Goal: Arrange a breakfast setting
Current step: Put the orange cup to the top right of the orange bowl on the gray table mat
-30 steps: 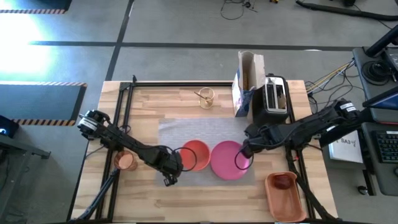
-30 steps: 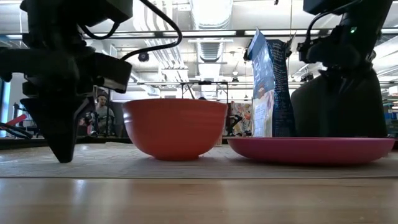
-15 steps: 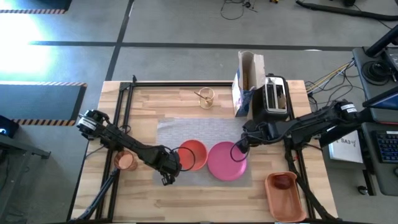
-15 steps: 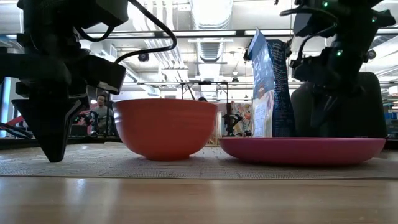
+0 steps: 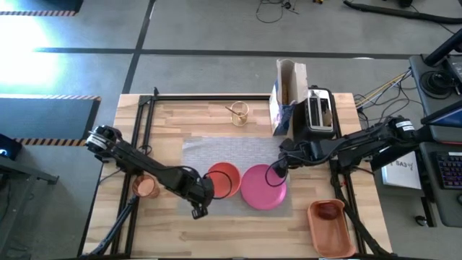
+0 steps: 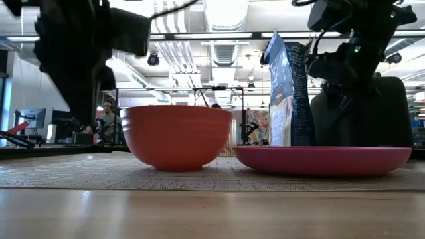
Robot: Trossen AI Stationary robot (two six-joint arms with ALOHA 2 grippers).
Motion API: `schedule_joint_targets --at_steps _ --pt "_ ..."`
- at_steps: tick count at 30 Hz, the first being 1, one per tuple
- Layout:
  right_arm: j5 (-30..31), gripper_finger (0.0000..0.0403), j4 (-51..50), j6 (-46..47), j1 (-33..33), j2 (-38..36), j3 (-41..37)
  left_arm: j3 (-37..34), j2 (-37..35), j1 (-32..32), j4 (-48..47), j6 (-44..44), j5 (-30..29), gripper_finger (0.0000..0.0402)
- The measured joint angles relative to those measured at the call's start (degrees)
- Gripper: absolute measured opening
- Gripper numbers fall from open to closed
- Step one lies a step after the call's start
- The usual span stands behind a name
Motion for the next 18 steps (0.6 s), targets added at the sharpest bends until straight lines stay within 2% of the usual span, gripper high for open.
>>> schedule_joint_targets --at_steps 9,15,18 --pt "0.79 0.0075 -0.01 -4.86 0.02 -0.09 2.84 3.74 -0.30 -0.33 -6.00 -2.11 1.44 0.0016" --pt "-5.47 0.0107 -0.06 -5.31 0.29 -1.14 5.21 7.82 -0.30 -0.72 -13.42 -2.23 4.63 0.0042" --pt "-5.34 0.0108 -0.11 -6.06 1.48 -2.42 5.95 10.60 -0.33 -1.84 -17.22 -1.43 5.62 0.0049"
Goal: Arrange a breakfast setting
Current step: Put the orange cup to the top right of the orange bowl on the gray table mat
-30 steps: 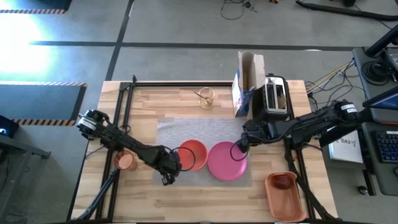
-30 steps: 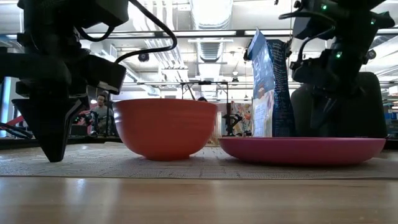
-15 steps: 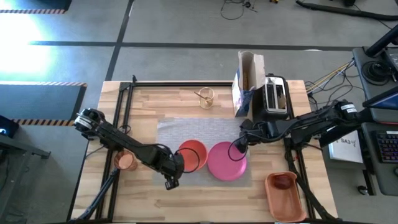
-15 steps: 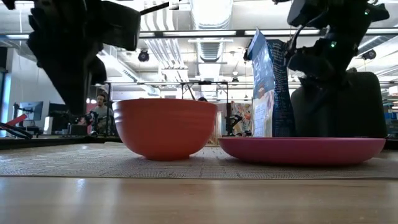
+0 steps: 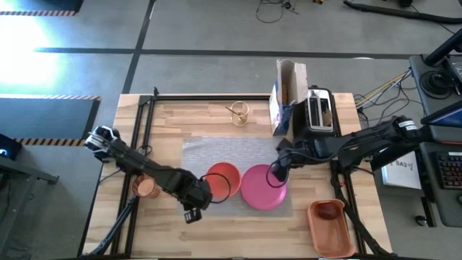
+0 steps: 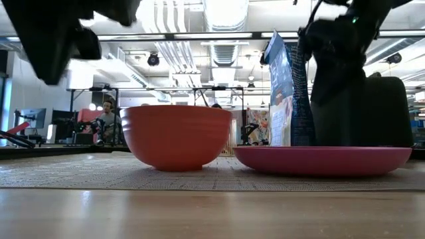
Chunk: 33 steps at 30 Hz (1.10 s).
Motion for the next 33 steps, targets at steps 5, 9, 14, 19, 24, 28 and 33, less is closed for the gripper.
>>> schedule_joint_targets --at_steps 5,9,14,19,24,28,33 --pt "0.89 0.0099 0.11 -0.27 1.17 -3.85 0.08 3.86 -0.82 -2.58 -8.52 0.64 -1.01 0.0052" --pt "5.70 0.0093 0.07 -0.25 2.55 -7.37 -0.04 4.03 -3.89 -5.46 -15.69 -2.70 -6.50 0.0052" --pt "13.39 0.0097 0.09 -2.73 3.17 -11.39 -0.06 -0.29 -12.23 -7.53 -18.24 -12.46 -11.96 0.0052" --pt "19.78 0.0103 -0.12 -2.93 3.19 -12.75 -0.87 -5.85 -21.79 -8.20 -16.76 -19.48 -12.33 0.0052" --pt "22.55 0.0104 -0.38 -2.89 3.17 -12.02 -1.40 -11.72 -28.86 -9.94 -16.75 -29.76 -12.31 0.0052" --pt "22.56 0.0098 -0.35 -2.82 3.17 -11.29 -1.40 -14.29 -31.92 -13.16 -16.70 -37.87 -11.70 0.0052" --pt "22.65 0.0089 -0.28 -2.80 3.17 -10.69 -1.40 -14.83 -32.69 -16.77 -16.57 -45.80 -9.08 0.0052"
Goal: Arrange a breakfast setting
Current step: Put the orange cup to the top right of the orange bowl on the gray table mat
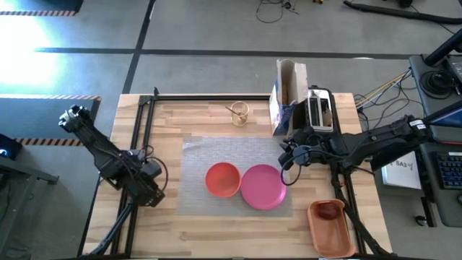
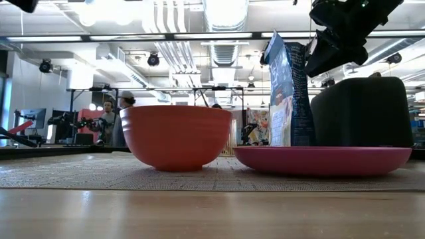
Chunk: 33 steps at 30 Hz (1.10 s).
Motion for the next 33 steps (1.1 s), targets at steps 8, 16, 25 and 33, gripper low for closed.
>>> schedule_joint_targets --at_steps 8,16,25,33 --pt "0.00 0.0095 0.17 0.02 0.00 0.02 0.00 -0.93 2.13 -1.22 -1.54 -0.81 0.27 0.0052" --pt "-0.02 0.0095 0.22 0.02 -0.02 0.02 0.00 -0.94 5.12 -1.22 -2.16 -2.34 0.27 0.0052" --pt "-0.02 0.0087 0.26 0.02 -0.02 0.02 0.00 -1.01 6.86 -1.20 -5.53 -3.72 1.98 0.0052" --pt "-0.07 0.0088 0.28 0.04 -0.02 0.02 0.00 -1.81 7.17 -1.20 -5.16 -3.75 2.33 0.0054"
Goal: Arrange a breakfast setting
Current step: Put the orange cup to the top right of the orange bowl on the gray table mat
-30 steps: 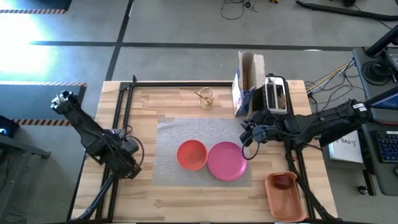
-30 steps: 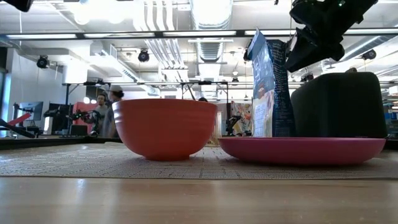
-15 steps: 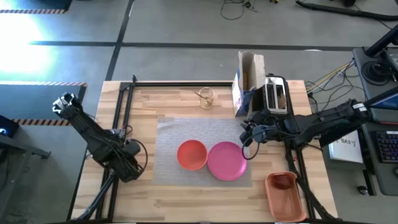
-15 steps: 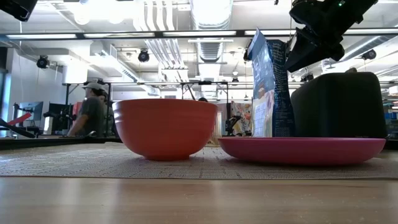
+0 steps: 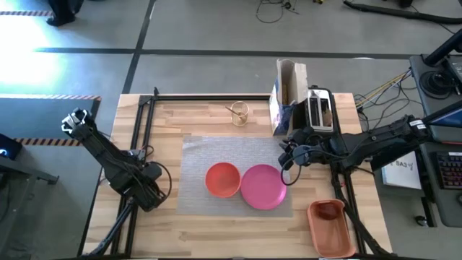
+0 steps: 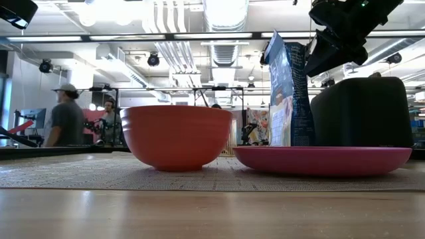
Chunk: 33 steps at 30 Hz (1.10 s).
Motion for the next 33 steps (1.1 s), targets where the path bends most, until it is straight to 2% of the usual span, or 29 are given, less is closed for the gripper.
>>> schedule_joint_targets --at_steps 15,21,26,33 --pt "0.00 0.0086 0.07 -0.01 0.00 0.00 0.00 -0.08 1.17 0.00 0.98 -0.23 -0.73 0.0116" --pt "0.00 0.0079 0.07 0.00 0.00 0.00 0.00 -3.38 2.86 0.00 3.78 -0.38 -0.83 0.0117" --pt "0.00 0.0084 0.07 0.00 0.00 0.00 0.00 -3.76 3.14 0.00 4.39 -0.32 -0.90 0.0091" --pt "0.00 0.0091 0.07 0.00 0.00 0.00 0.00 -3.76 3.14 0.02 4.40 -0.13 -0.90 0.0009"
